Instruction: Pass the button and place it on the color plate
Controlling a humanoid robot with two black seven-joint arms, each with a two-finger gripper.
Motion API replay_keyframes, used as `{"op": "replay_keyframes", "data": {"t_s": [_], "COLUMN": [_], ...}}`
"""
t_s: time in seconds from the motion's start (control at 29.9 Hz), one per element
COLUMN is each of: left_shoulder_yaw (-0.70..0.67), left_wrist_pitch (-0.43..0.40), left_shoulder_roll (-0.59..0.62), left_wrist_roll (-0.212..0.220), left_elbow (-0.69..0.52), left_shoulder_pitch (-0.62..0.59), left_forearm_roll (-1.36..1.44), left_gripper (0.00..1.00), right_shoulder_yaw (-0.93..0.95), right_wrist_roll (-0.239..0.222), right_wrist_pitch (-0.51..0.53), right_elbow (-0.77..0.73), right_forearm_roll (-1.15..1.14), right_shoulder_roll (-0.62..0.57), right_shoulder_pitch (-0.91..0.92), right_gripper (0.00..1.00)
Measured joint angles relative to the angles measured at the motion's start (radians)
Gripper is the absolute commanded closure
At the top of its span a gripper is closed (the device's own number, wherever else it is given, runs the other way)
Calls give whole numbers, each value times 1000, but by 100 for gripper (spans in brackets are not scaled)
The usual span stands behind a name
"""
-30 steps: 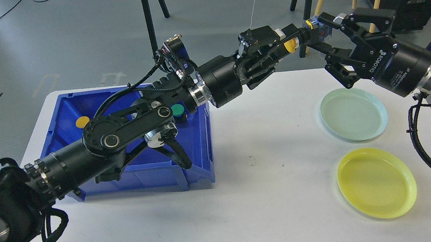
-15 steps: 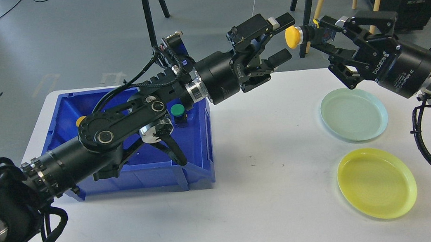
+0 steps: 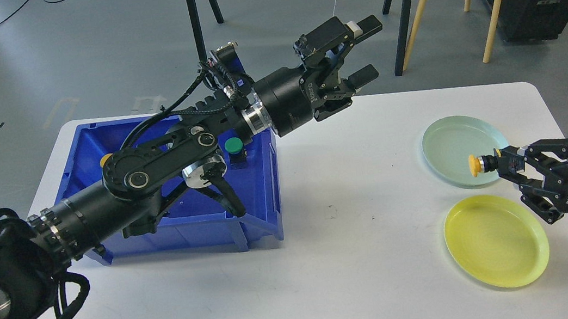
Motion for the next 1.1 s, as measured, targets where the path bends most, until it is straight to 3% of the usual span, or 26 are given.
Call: {"op": "replay_keyframes", "data": {"t_s": [0.1, 0.17, 0.23, 0.33, 0.37, 0.4, 0.43, 0.57, 0.73, 0.97, 1.1], "left_shoulder_yaw": [4, 7, 9, 14, 18, 28, 46, 194, 381, 528, 621], "left_wrist_pitch": [1, 4, 7, 7, 4, 0, -7, -72, -118, -121, -121], "left_shoulder_roll": [-1, -1, 2, 50, 82, 121, 158, 296, 432, 510, 505], "left_wrist_roll": [0, 0, 0, 0, 0, 0, 0, 0, 0, 0, 0], "left_elbow": [1, 1, 1, -2, -6, -10, -15, -28, -21, -2, 46], "left_shoulder_pitch": [-4, -7, -12, -22, -27, -36, -50, -158, -273, -309, -310], "left_forearm_roll": [1, 2, 2, 6, 9, 11, 13, 71, 356, 697, 794], "left_gripper": [1, 1, 1, 1, 1, 1, 1, 1, 1, 1, 1], "right_shoulder_yaw": [-46, -89, -116, -130, -131, -131, -129, -123, -117, 19, 159], "right_wrist_roll": [-52, -76, -88, -94, -94, -95, -95, -95, -94, -78, -80], "right_wrist_pitch": [-14, -27, -37, -43, -43, -44, -44, -37, -19, 161, 188], "right_elbow": [-3, -13, -24, -33, -34, -35, -35, -33, -25, -23, -25], "right_forearm_roll": [0, 0, 2, 7, 10, 12, 15, 18, 25, 251, 394], "right_shoulder_roll": [1, 4, 6, 8, 9, 9, 9, 9, 5, -3, 6], "right_shoulder_pitch": [-26, -25, -21, -19, -19, -18, -18, -16, -17, -17, -17], "right_gripper": [94, 78, 67, 41, 27, 4, 0, 0, 0, 0, 0]}}
